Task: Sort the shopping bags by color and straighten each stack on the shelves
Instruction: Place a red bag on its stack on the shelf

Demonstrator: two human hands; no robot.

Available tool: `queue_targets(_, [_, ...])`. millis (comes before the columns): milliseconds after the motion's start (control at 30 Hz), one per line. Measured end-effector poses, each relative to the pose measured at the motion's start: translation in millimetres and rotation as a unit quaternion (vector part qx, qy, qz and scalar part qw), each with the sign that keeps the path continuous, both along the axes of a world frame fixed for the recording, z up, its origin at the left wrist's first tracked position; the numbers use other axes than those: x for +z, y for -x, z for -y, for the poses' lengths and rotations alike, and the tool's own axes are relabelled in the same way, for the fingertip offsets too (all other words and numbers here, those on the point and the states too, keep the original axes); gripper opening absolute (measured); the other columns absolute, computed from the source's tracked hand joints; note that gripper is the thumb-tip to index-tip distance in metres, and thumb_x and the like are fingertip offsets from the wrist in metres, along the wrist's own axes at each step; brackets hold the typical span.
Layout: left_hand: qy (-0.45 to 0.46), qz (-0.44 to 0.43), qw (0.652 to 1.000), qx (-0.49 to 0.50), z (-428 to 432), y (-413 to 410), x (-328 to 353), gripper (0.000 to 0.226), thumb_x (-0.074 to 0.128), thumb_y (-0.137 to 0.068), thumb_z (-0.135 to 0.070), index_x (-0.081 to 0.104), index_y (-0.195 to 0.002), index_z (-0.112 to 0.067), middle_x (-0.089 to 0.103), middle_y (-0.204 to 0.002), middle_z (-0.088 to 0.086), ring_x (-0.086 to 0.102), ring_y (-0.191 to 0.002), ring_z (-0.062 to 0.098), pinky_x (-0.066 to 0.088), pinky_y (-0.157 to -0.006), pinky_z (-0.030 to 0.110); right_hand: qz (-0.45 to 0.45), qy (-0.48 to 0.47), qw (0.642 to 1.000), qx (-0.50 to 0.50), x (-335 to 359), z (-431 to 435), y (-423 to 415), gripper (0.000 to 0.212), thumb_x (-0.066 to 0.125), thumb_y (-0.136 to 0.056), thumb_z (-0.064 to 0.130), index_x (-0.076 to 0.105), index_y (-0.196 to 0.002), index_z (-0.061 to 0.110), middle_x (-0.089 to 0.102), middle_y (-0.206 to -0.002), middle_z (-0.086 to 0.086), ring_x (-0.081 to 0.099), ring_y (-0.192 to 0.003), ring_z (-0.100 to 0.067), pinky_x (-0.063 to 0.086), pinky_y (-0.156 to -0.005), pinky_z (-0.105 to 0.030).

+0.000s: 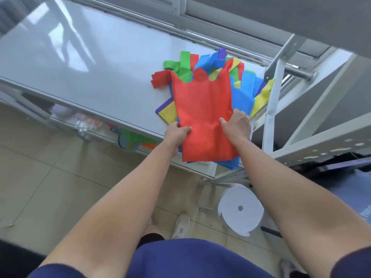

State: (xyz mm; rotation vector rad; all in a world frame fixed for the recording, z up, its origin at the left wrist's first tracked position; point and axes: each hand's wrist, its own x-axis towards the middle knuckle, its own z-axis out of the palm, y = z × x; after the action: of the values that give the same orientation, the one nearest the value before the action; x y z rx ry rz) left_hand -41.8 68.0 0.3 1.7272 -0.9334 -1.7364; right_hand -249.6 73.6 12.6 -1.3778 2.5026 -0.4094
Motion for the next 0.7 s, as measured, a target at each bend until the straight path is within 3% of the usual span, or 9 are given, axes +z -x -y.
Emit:
queue_targets(67, [-0.009, -0.055, 0.998, -0.003, -6, -9, 12, 0.020, 0.063, -0.085, -0.008, 0.071, -0.101, -0.017, 0.075, -0.091, 0.002, 0.068, -0.078, 0.022, 0.055, -0.067, 0.032, 0.088, 0.004, 0.996, -0.011, 4, -1, 4, 0.050, 0.069, -0.091, 0.046, 0.065, -0.120, 0.005, 0.067, -0.122, -0.017, 0.060, -0.119, -0.037, 0.048, -0.094, -0.042])
queue_targets(167, [-0.038, -0.129, 0.991, 0.009, -18, -42, 29, 0.027, 0.059, -0.082, -0.004, 0.069, -0.105, -0.013, 0.069, -0.084, 0.007, 0.063, -0.071, 0.023, 0.053, -0.068, 0.033, 0.214, 0.001, 0.977, -0.009, 9, -6, 1, 0.044, 0.077, -0.087, 0.041, 0.072, -0.116, 0.008, 0.074, -0.116, -0.013, 0.068, -0.109, -0.031, 0.050, -0.090, -0.036])
queue_targets(233, [-0.053, -0.156, 0.986, 0.018, -24, -66, 32, 0.033, 0.062, -0.076, -0.011, 0.070, -0.109, -0.013, 0.068, -0.097, 0.014, 0.065, -0.082, 0.028, 0.058, -0.082, 0.042, 0.283, 0.010, 0.959, -0.004, 13, -13, -11, 0.039, 0.080, -0.086, 0.035, 0.074, -0.116, 0.011, 0.075, -0.112, -0.007, 0.069, -0.101, -0.023, 0.054, -0.089, -0.034])
queue_targets(300, [-0.060, -0.175, 0.982, 0.042, -28, -90, 32, 0.047, 0.067, -0.072, -0.011, 0.072, -0.118, -0.010, 0.070, -0.112, 0.018, 0.066, -0.098, 0.035, 0.053, -0.100, 0.056, 0.332, 0.037, 0.943, -0.001, 13, -15, -29, 0.035, 0.081, -0.085, 0.032, 0.075, -0.112, 0.011, 0.077, -0.106, -0.006, 0.072, -0.097, -0.022, 0.057, -0.090, -0.038])
queue_targets(400, [-0.043, -0.185, 0.980, 0.059, -31, -126, 30, 0.049, 0.068, -0.086, -0.004, 0.064, -0.134, -0.005, 0.070, -0.126, 0.022, 0.070, -0.105, 0.037, 0.056, -0.099, 0.056, 0.351, 0.068, 0.934, 0.001, 18, -12, -61, 0.029, 0.079, -0.086, 0.034, 0.073, -0.105, 0.012, 0.076, -0.099, -0.002, 0.073, -0.095, -0.024, 0.058, -0.087, -0.039])
queue_targets(567, [-0.004, -0.186, 0.979, 0.078, -25, -203, 36, 0.038, 0.071, -0.094, -0.004, 0.065, -0.132, -0.001, 0.074, -0.115, 0.020, 0.076, -0.088, 0.028, 0.064, -0.078, 0.042, 0.342, 0.073, 0.936, 0.039, 32, 13, -134, 0.031, 0.075, -0.086, 0.042, 0.074, -0.099, 0.014, 0.076, -0.092, 0.002, 0.072, -0.088, -0.020, 0.059, -0.083, -0.043])
queue_targets(700, [0.031, -0.207, 0.969, 0.131, -11, -285, 40, 0.051, 0.079, -0.087, -0.005, 0.061, -0.135, -0.003, 0.073, -0.119, 0.021, 0.076, -0.091, 0.030, 0.063, -0.078, 0.044, 0.361, 0.060, 0.926, 0.087, 42, 43, -213, 0.022, 0.076, -0.090, 0.031, 0.075, -0.104, 0.013, 0.076, -0.090, 0.000, 0.071, -0.081, -0.015, 0.057, -0.074, -0.029])
